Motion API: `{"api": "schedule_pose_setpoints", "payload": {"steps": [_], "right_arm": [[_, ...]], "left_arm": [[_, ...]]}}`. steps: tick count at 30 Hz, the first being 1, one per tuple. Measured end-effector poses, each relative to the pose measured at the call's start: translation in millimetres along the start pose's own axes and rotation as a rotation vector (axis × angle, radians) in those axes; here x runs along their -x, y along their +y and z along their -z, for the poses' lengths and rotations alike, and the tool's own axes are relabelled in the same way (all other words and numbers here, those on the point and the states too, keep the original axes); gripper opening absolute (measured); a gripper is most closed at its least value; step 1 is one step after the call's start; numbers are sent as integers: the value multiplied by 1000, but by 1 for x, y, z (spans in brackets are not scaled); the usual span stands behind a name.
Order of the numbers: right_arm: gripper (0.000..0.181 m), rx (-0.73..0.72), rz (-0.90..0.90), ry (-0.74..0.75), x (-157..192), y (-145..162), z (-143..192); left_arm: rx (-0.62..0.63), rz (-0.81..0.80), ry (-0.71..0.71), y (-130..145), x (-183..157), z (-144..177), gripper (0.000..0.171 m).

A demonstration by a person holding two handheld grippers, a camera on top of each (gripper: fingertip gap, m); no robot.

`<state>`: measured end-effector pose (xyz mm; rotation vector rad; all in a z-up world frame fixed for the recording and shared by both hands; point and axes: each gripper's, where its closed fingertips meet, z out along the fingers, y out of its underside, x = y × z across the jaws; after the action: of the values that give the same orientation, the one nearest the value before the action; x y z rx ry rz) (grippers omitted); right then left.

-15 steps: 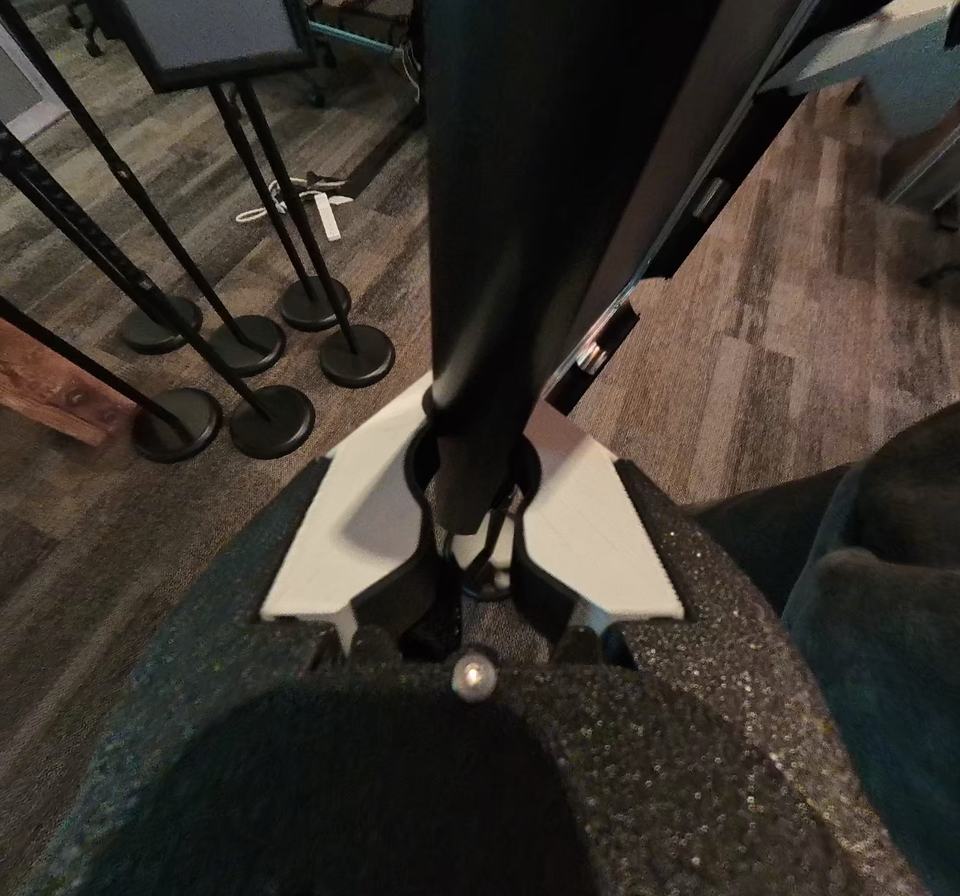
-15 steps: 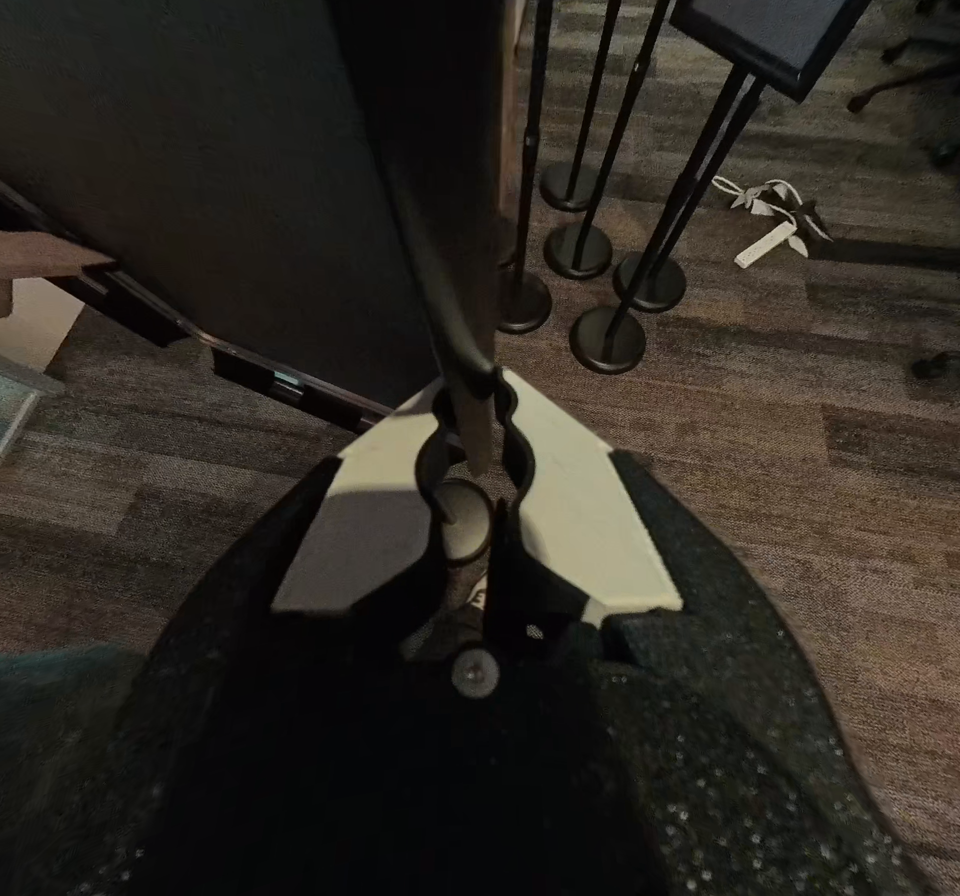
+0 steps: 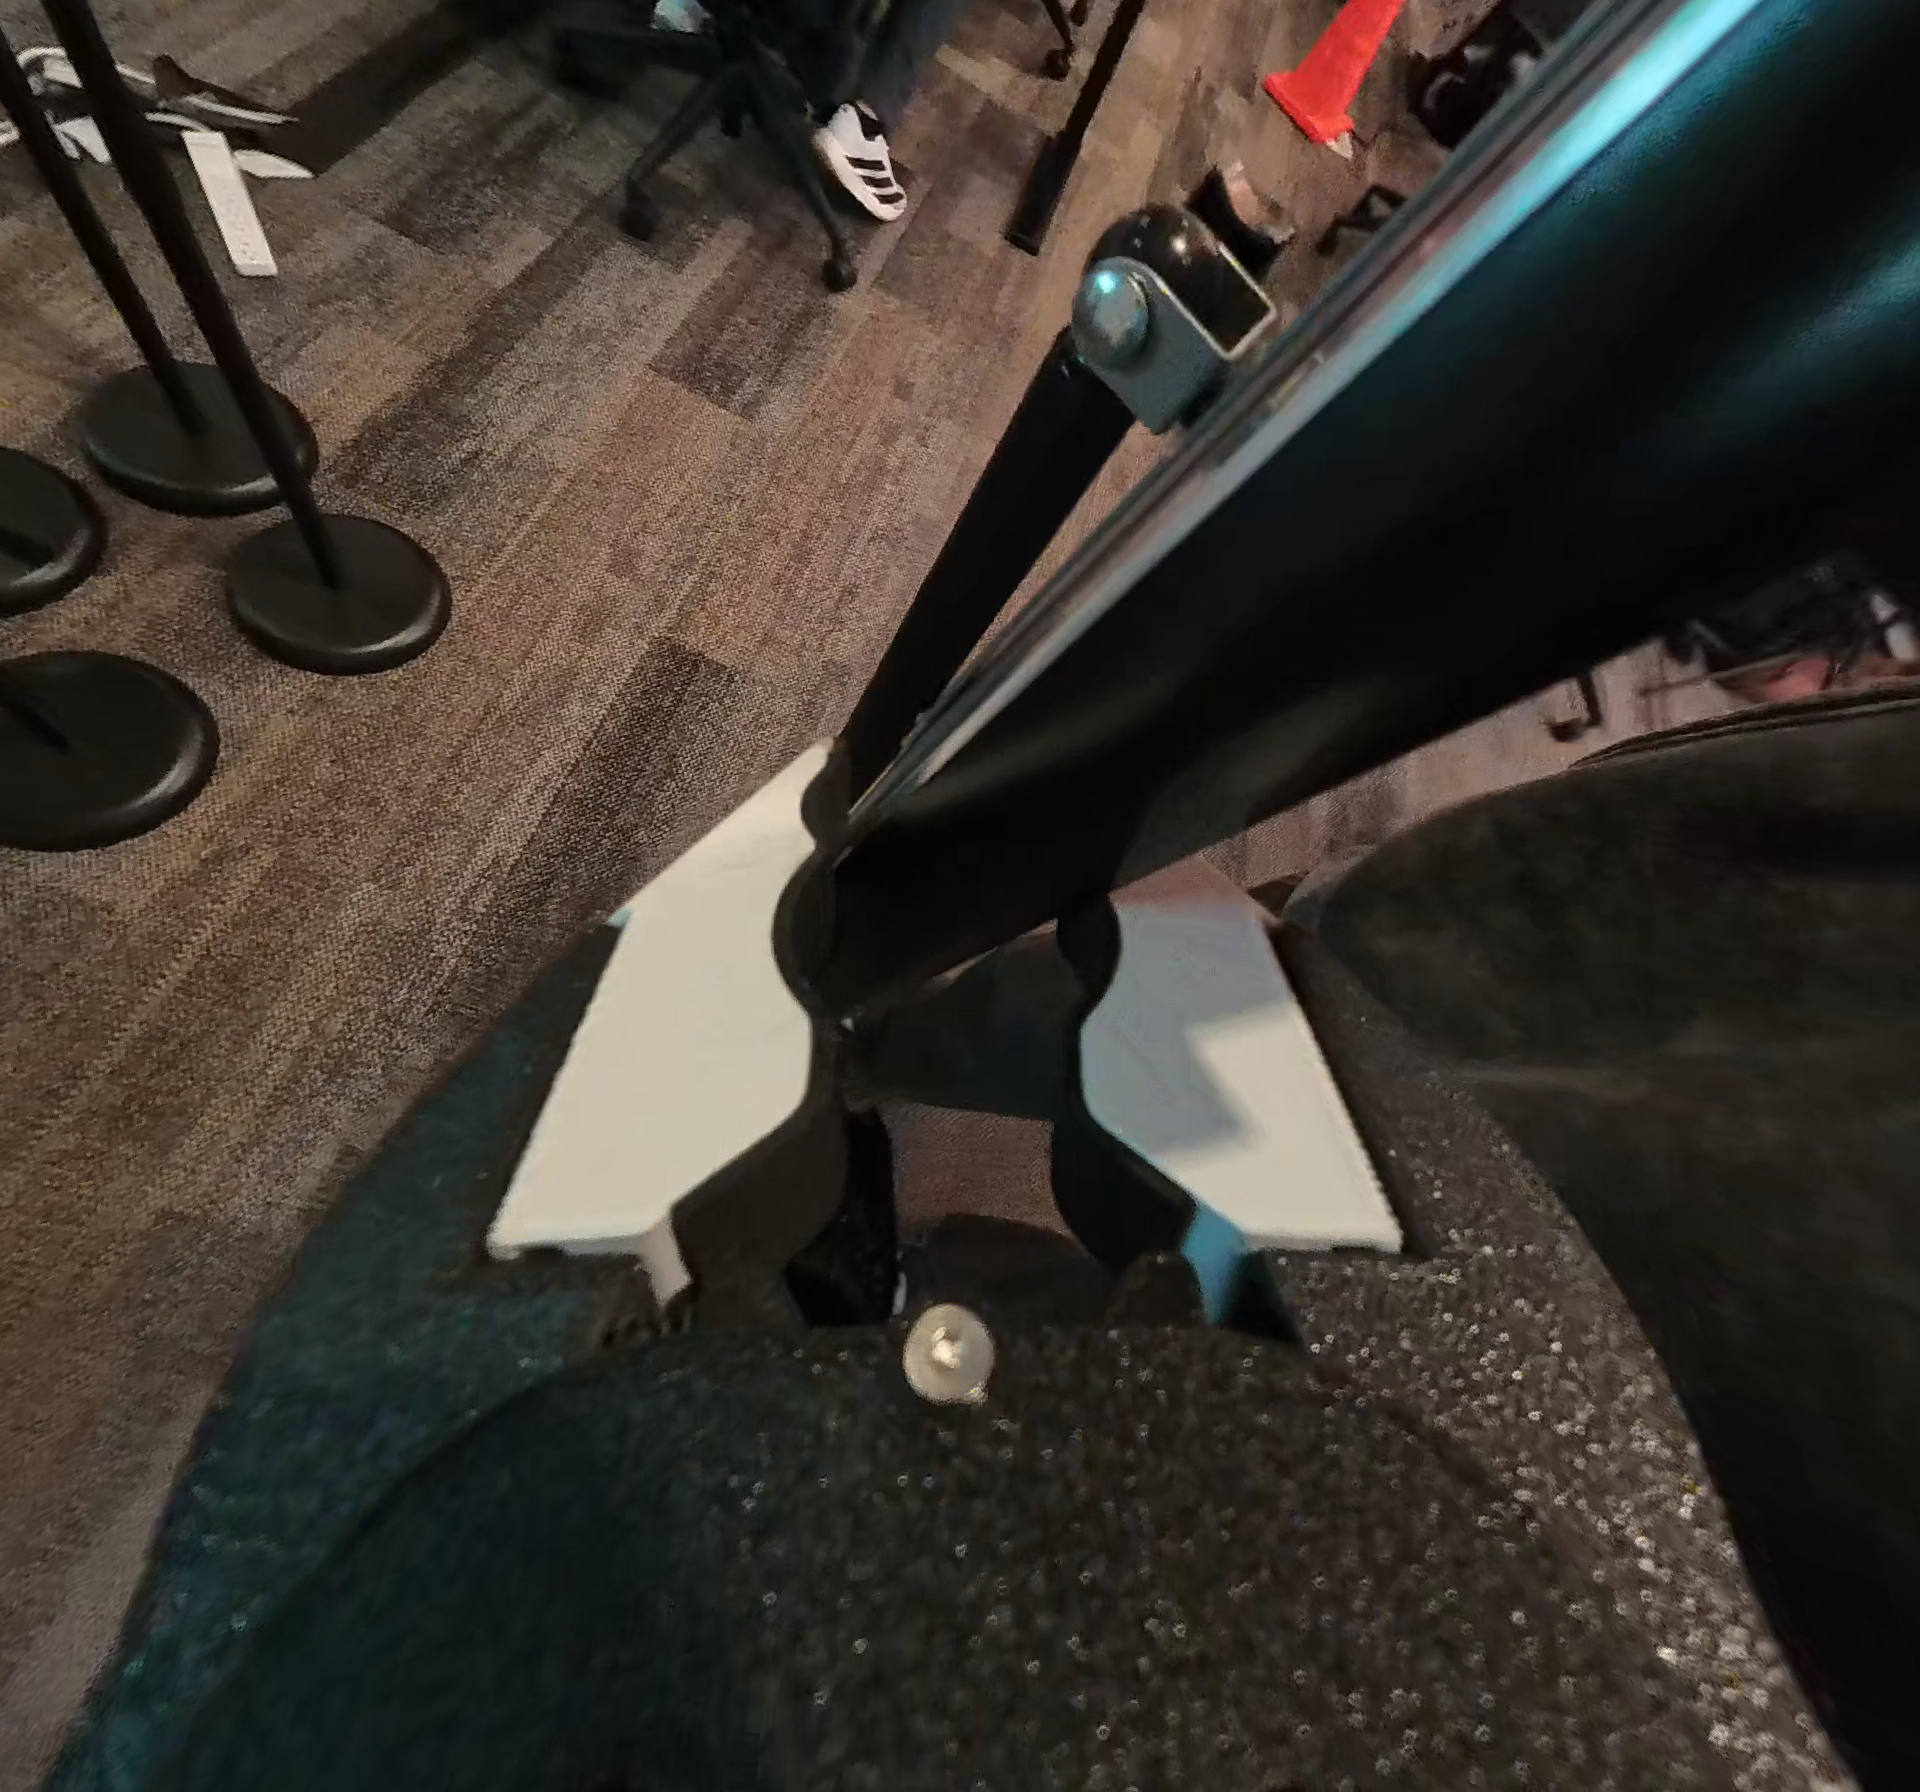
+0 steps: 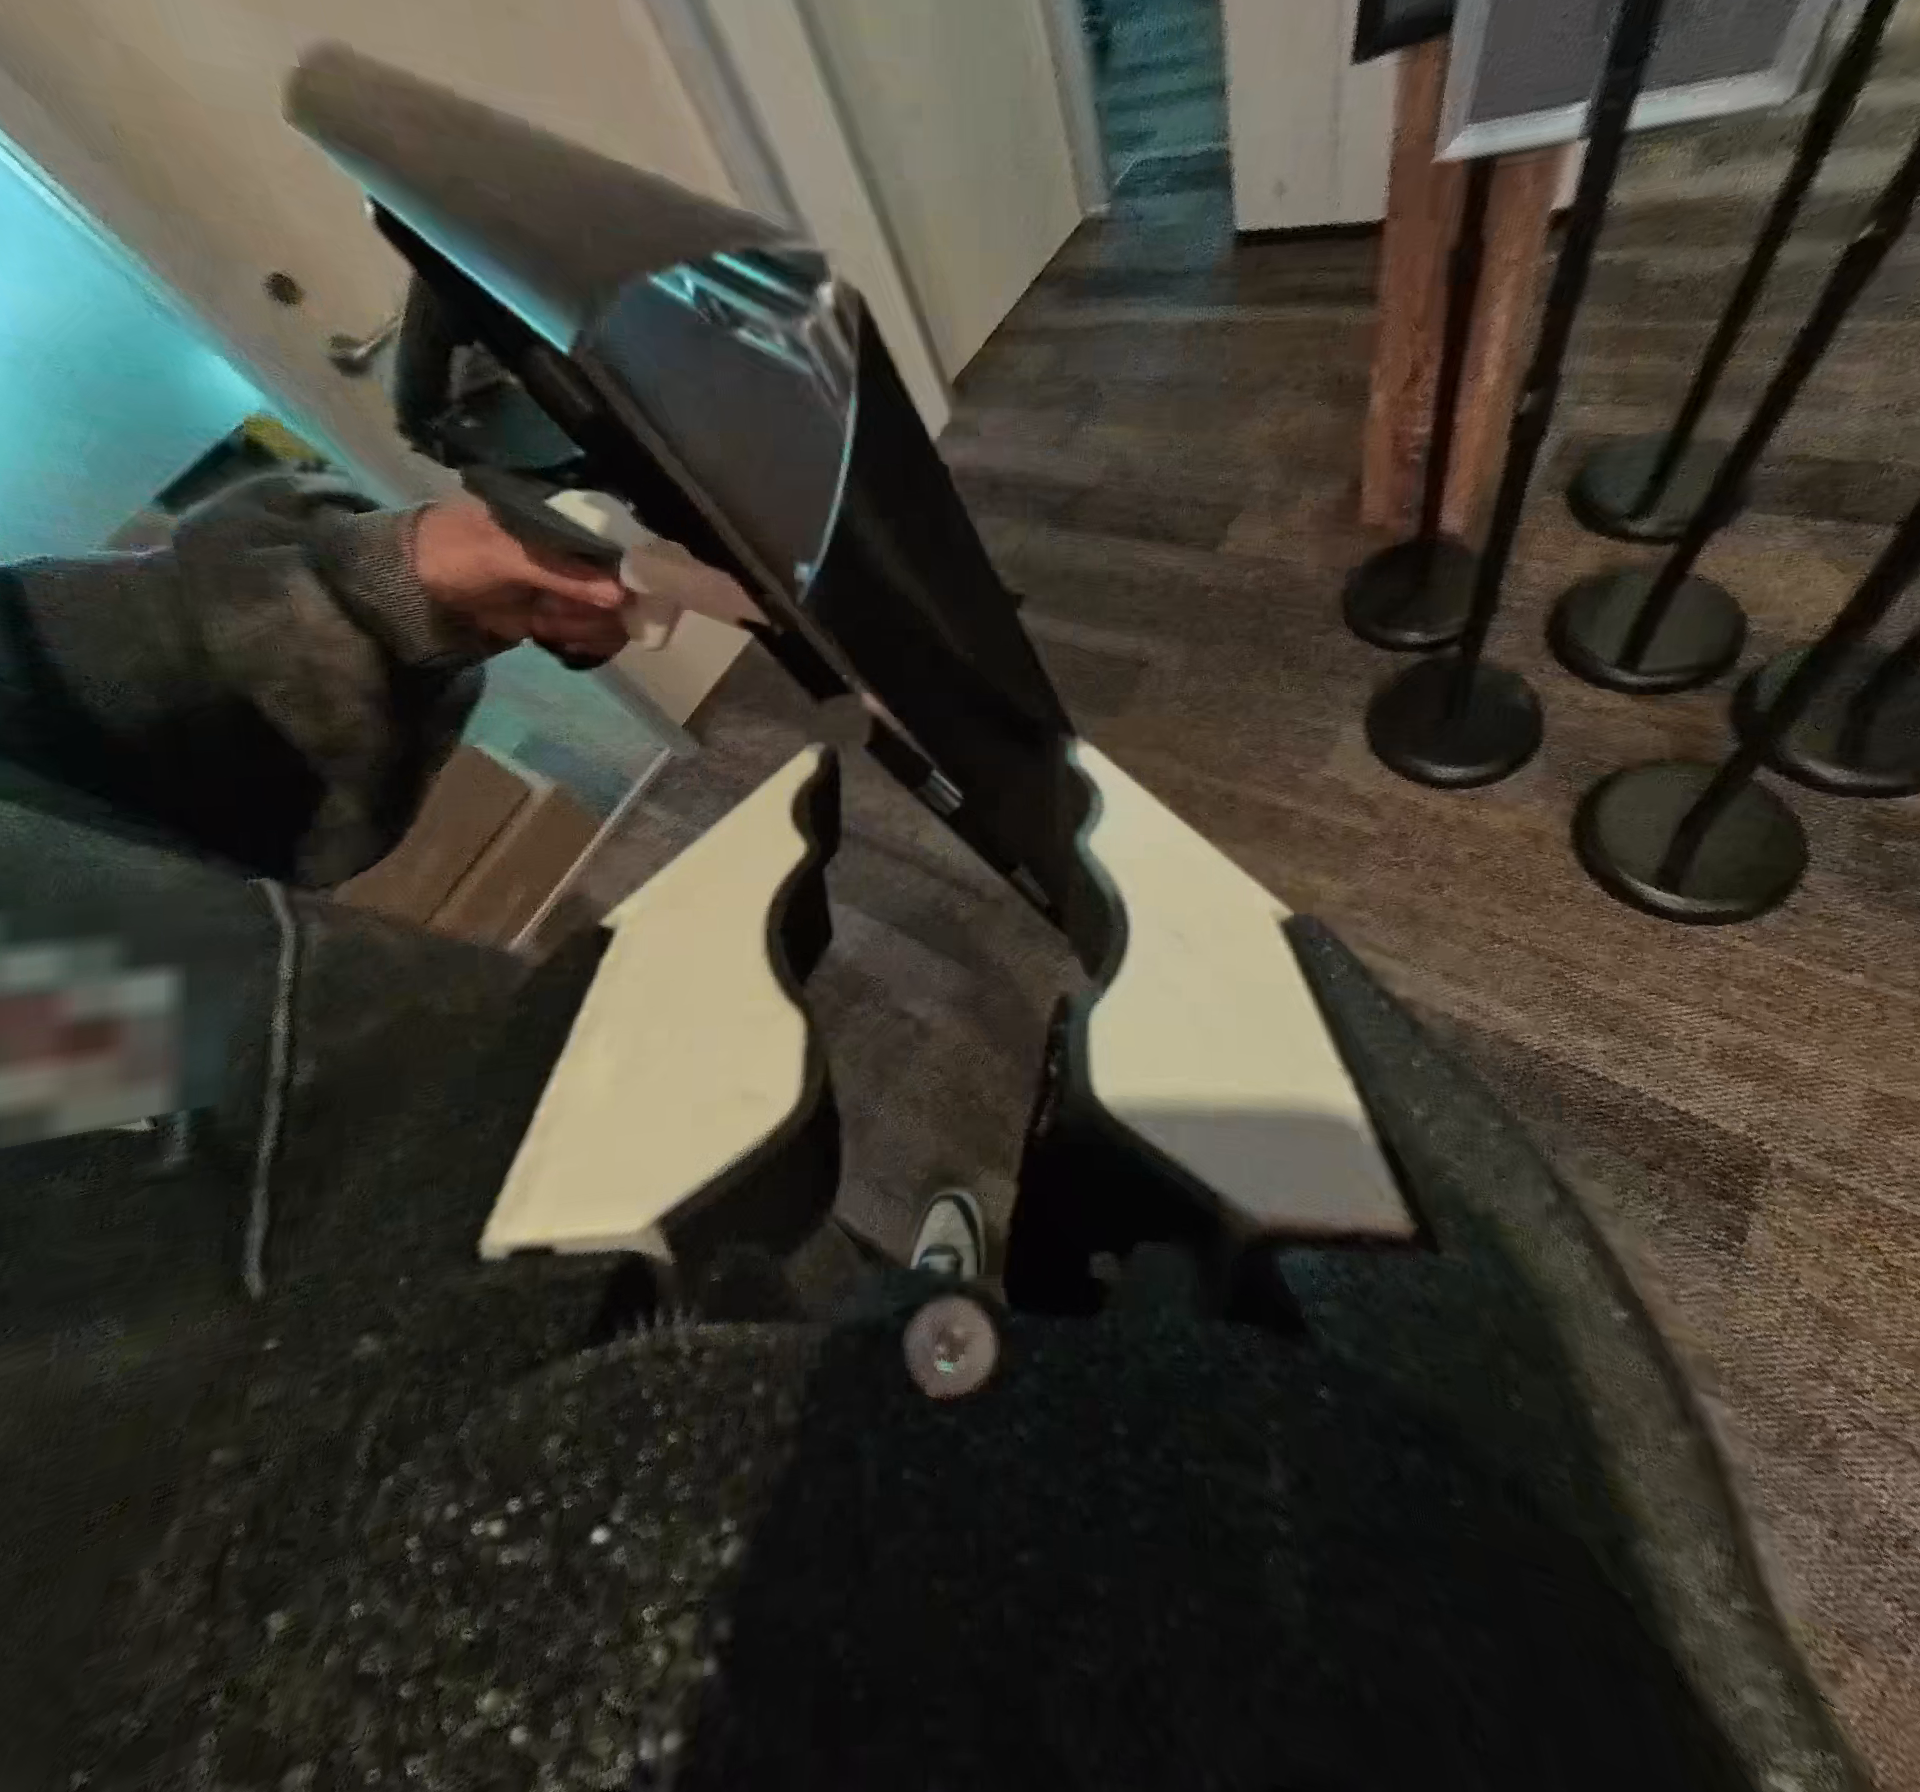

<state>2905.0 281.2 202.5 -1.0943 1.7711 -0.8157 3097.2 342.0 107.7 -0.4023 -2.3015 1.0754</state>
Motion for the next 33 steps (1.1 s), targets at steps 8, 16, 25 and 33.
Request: {"api": "schedule_pose_setpoints", "payload": {"steps": [8, 16, 25, 33], "right_arm": [[41, -27, 64, 12, -8, -100, 22], [58, 571, 193, -298, 13, -165, -49], [28, 1280, -296, -713, 30, -127, -51], [45, 1302, -242, -705, 19, -123, -51]], "left_arm": [[161, 304, 216, -13, -16, 26, 25], [175, 268, 216, -5, -22, 23, 26], [147, 266, 198, -2, -19, 23, 28], [152, 244, 212, -4, -18, 22, 28]]}}
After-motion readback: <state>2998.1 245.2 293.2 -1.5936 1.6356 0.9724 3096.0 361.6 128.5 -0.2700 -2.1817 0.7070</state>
